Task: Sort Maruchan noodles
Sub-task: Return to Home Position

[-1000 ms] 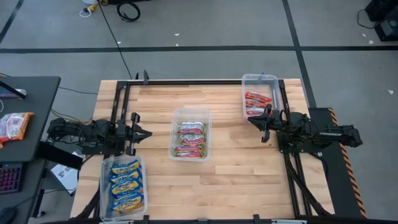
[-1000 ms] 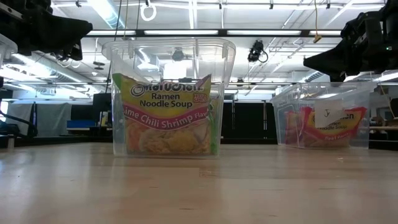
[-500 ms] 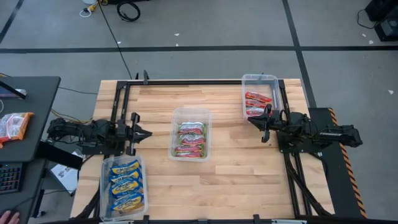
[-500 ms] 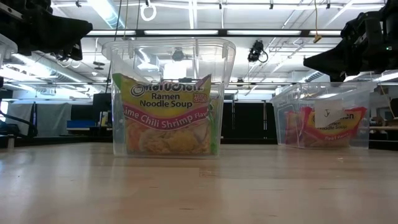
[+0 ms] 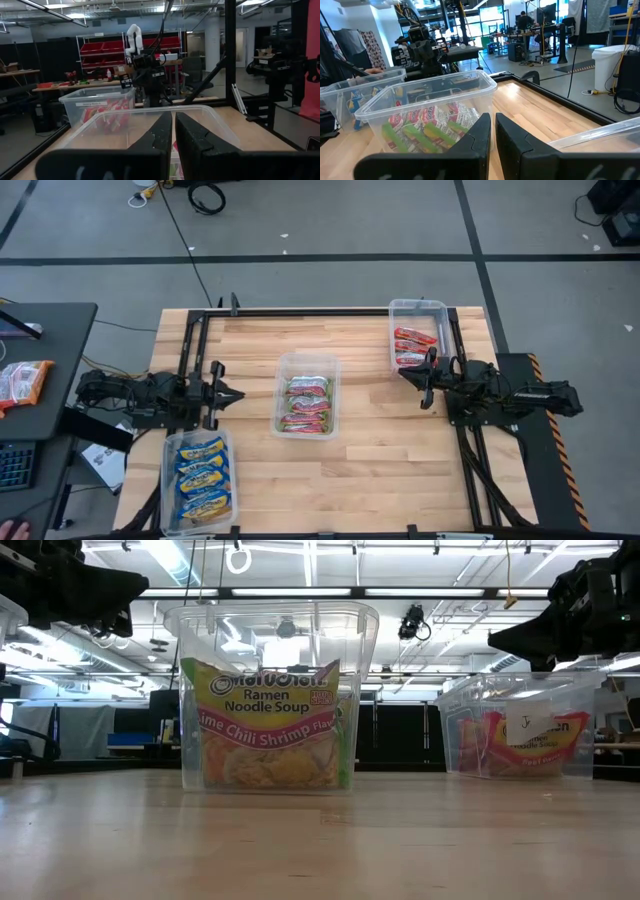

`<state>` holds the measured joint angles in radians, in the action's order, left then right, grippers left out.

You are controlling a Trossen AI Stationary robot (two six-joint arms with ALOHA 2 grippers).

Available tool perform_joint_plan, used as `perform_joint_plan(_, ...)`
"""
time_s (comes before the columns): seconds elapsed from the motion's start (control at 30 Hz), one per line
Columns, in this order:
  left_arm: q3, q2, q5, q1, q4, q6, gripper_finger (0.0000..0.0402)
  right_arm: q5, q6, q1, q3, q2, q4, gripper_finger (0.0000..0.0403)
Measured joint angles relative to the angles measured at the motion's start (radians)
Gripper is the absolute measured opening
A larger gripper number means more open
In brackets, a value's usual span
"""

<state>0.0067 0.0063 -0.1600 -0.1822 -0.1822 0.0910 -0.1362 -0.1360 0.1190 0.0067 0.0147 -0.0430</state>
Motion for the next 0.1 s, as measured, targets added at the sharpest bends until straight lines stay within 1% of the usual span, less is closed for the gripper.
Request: perform_joint_plan(0.1,0.0,0.0,0.0,0.0,0.0,0.0,0.0029,0.0,0.0,0.0,0.0,0.0,0.0,0.0032)
